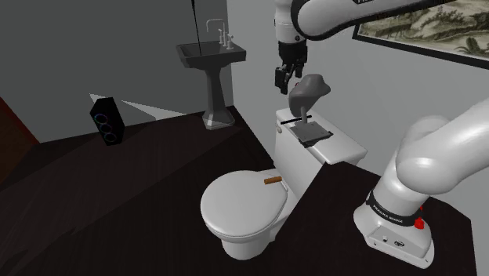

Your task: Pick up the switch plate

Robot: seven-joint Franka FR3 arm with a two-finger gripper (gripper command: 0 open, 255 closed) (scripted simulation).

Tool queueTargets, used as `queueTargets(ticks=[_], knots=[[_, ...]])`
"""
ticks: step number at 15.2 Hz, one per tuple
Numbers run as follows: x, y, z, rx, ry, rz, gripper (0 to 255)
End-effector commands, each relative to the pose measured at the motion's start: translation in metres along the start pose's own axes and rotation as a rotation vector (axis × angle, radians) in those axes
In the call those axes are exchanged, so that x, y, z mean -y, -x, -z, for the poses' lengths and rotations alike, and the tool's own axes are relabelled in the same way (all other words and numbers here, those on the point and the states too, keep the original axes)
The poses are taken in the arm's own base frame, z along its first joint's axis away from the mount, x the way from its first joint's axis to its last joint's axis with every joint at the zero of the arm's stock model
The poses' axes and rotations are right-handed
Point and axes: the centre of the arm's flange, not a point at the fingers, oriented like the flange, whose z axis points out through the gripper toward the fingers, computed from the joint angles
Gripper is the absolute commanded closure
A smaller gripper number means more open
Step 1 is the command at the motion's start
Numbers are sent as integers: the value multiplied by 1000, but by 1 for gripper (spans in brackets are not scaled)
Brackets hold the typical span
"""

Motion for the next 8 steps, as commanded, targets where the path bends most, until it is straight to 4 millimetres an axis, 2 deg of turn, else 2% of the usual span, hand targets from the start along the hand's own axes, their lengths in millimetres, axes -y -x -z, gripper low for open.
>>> queueTargets(ticks=[1,8], knots=[[13,-15,-24,37,64,-21,0],[46,-59,-121,171,281,-93,0]])
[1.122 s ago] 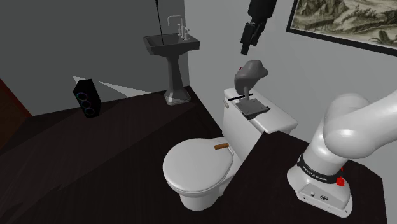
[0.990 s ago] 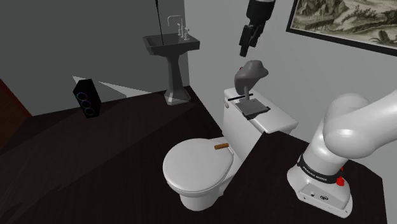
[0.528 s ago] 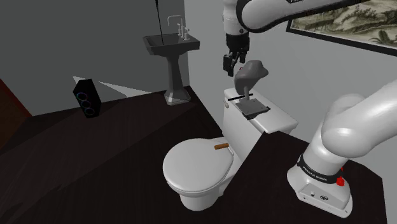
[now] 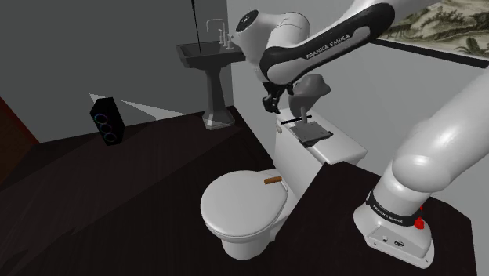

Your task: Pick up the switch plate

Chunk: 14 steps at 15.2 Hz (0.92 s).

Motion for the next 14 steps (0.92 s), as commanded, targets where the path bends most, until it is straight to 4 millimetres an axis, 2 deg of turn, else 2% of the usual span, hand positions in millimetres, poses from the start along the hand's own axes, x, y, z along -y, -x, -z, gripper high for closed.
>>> queueTargets(ticks=[1,8,14], knots=[[18,-16,-28,37,64,-21,0],[50,-60,-126,171,281,-92,0],[58,-87,-217,285,467,-154,0]])
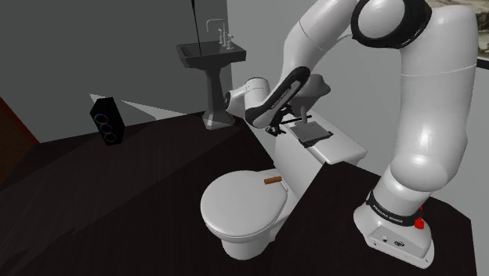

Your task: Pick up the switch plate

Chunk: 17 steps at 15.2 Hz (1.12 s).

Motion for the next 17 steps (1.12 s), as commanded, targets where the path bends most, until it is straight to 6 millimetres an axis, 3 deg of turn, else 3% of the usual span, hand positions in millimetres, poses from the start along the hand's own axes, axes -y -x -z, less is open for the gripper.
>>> queueTargets(ticks=[1,8,17], knots=[[16,-14,-26,38,66,-21,0],[48,-57,-123,172,283,-93,0],[82,-63,-145,172,284,-93,0]])
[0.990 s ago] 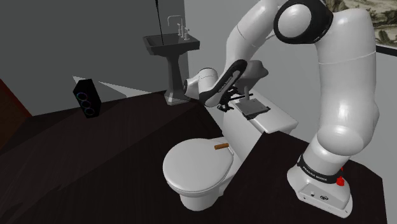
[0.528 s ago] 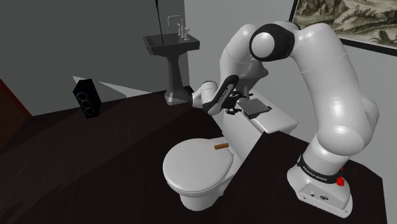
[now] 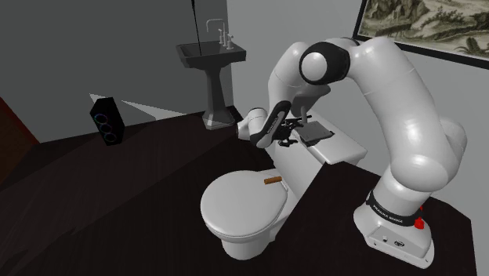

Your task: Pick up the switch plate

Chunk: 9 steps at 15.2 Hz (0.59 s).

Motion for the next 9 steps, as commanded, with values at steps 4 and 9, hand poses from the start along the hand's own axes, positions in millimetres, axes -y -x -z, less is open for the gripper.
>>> queueTargets(ticks=[4,9], knots=[[4,0,0,0,0,-1,255],[4,-1,-1,0,0,-1,255]])
